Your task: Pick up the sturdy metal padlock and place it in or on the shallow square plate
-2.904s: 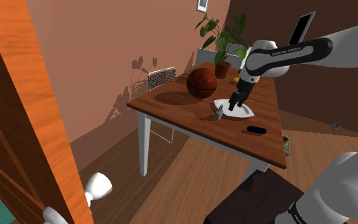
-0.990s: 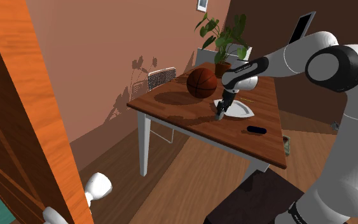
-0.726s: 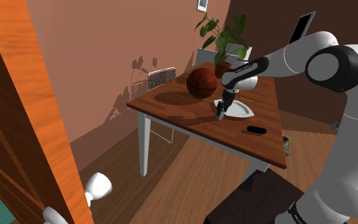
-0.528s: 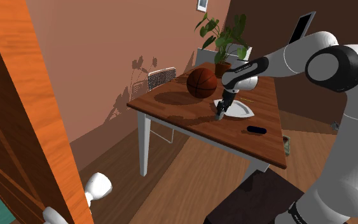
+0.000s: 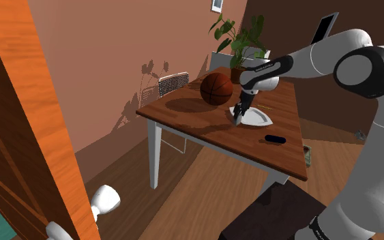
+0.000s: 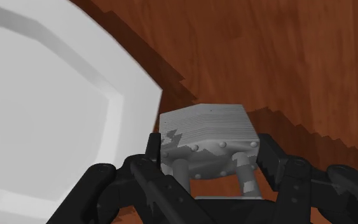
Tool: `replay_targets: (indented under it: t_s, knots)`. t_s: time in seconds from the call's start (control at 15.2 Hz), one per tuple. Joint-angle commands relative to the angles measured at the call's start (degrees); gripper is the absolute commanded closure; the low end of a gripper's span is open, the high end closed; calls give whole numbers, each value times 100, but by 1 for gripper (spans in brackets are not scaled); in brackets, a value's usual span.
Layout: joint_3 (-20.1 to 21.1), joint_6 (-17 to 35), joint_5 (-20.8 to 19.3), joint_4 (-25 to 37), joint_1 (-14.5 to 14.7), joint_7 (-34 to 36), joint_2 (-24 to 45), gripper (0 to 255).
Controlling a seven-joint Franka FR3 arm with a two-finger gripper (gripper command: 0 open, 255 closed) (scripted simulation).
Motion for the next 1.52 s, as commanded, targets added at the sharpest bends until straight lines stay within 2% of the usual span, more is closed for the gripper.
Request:
replay_targets:
  t_s: [0.0,0.59,1.06,1.45]
  knots:
    - [-12,-134,-34,59,5,22,-77,255]
    - [-42,-755,-157,424,26,117,-347,255]
    - [-273,-1124,220,1524,-620,-822,479,255]
    - [-353,-1626,559,2859,-1286,-1494,1399,255]
